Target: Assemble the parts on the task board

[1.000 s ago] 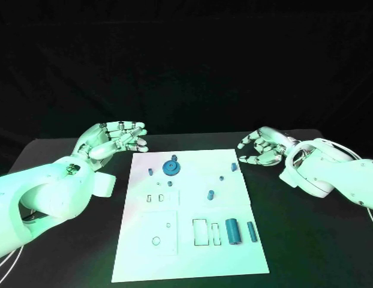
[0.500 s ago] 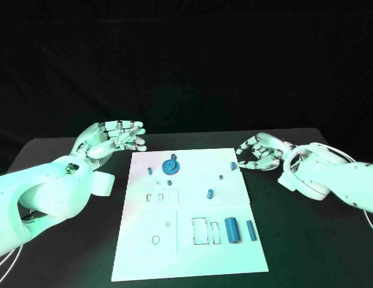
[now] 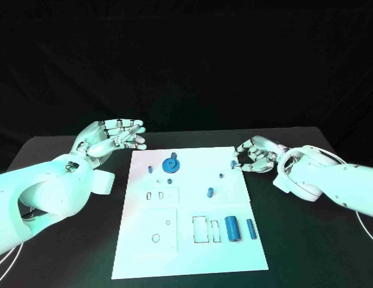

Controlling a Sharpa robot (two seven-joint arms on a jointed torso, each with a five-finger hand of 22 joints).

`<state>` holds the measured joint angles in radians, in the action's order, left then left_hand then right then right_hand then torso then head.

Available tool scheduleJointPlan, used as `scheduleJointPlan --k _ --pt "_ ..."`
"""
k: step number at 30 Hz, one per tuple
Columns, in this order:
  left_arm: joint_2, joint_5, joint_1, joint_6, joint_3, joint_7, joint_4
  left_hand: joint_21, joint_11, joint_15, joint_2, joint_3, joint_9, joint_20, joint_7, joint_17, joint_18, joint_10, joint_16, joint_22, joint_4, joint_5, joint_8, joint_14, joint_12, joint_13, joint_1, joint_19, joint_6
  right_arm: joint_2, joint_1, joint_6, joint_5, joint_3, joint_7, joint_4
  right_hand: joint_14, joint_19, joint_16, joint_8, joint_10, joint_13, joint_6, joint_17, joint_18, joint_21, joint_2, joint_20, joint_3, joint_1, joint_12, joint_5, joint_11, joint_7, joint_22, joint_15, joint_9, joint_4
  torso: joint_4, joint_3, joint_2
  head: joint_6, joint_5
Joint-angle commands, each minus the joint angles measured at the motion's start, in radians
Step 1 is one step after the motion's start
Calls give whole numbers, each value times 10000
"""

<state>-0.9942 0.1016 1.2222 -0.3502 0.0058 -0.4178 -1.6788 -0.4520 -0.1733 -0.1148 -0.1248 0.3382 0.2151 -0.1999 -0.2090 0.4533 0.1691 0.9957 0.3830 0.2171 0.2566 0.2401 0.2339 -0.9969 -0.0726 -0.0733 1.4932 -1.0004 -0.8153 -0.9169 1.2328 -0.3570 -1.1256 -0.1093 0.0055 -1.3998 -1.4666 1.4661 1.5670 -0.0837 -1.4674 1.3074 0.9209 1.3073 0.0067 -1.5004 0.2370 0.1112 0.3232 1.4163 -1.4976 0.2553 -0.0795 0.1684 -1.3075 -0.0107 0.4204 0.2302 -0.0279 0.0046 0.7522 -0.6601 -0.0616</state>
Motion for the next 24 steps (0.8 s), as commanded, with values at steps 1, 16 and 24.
scheduleJointPlan --k 1,16,24 --pt "0 35 2 186 5 -101 -11 -36 -49 -8 -61 64 13 31 -265 11 52 19 51 9 -12 12 -58 84 47 13 -29 72 27 44 -54 194 -88 2 -101 37 -1042 591 38 64 -361 1874 -60 2635 132 -16 8 43 -38 97 16 41 -49 12 -2074 -6 -16 -12 -5 -4 -9 -25 7" --pt "-2 38 2 198 5 -100 0 -36 -49 -8 -61 64 13 31 -265 11 52 19 51 9 -12 12 -58 84 47 13 -29 72 27 303 -158 87 -108 3 -60 269 -1042 651 38 -15 -453 1969 132 2635 109 -91 -315 51 303 314 -80 55 -57 25 -2142 -10 17 -60 -9 8 -9 -44 10" --pt "-6 38 2 206 5 -100 4 -81 -47 -8 -65 87 21 30 -261 45 53 26 56 39 -29 12 -55 99 44 11 -26 113 20 411 -200 51 -56 3 -38 391 -1042 690 38 -99 -506 2022 350 2635 93 -145 -532 28 629 380 -134 -17 -25 -14 -2190 22 43 -113 6 -4 -13 -57 5"
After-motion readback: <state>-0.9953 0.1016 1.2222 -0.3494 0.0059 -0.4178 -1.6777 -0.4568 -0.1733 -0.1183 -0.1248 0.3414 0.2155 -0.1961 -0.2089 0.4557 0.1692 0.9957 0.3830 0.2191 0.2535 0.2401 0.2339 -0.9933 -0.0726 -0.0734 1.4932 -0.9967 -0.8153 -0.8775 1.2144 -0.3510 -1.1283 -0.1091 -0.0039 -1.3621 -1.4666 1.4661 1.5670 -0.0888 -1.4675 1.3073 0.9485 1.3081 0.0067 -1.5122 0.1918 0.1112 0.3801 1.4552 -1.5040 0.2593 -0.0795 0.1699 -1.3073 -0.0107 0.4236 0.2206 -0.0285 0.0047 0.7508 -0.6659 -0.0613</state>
